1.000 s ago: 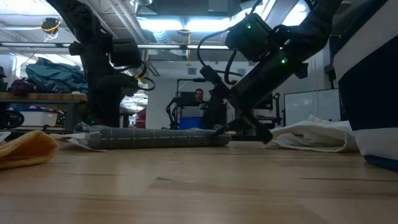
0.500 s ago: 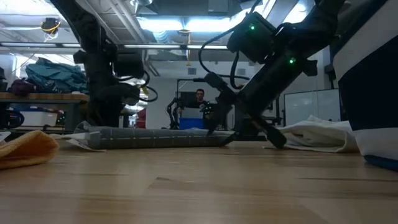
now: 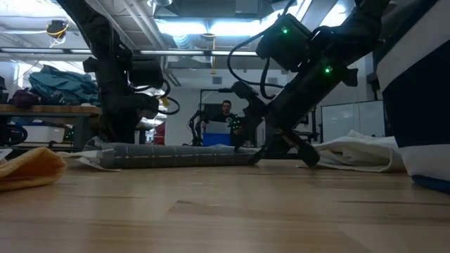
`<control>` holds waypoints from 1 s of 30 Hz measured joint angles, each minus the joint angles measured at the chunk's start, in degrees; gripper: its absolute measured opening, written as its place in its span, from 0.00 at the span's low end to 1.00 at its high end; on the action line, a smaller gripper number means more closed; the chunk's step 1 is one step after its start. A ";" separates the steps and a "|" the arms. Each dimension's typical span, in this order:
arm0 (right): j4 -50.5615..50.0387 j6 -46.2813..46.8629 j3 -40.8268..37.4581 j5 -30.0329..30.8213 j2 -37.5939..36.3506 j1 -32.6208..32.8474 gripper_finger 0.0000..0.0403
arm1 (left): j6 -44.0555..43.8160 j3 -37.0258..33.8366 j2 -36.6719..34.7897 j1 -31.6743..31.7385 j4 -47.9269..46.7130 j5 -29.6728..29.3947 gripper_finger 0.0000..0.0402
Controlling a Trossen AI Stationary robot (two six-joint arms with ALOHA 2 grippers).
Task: Fold towel
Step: Stack the gray kitchen towel onto the white kitchen towel
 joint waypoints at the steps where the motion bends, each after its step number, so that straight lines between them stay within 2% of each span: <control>1: 0.47 0.00 0.00 0.24 0.00 0.00 0.37 | -0.48 0.00 0.03 -0.40 0.12 0.21 0.41; 11: -0.24 0.18 0.00 1.00 0.00 0.00 0.37 | -2.46 0.00 0.03 -4.93 0.33 0.48 0.41; 15: -3.18 3.74 0.00 1.55 0.00 0.00 0.37 | -3.82 0.00 0.05 -6.26 0.49 0.60 0.41; 19: -1.35 4.00 0.03 1.95 1.00 0.00 0.37 | -4.08 -0.09 0.06 -7.65 2.03 0.67 0.41; 30: -1.09 0.83 6.67 2.95 6.25 -0.48 0.37 | -4.88 -0.13 0.12 -10.19 4.18 0.81 0.41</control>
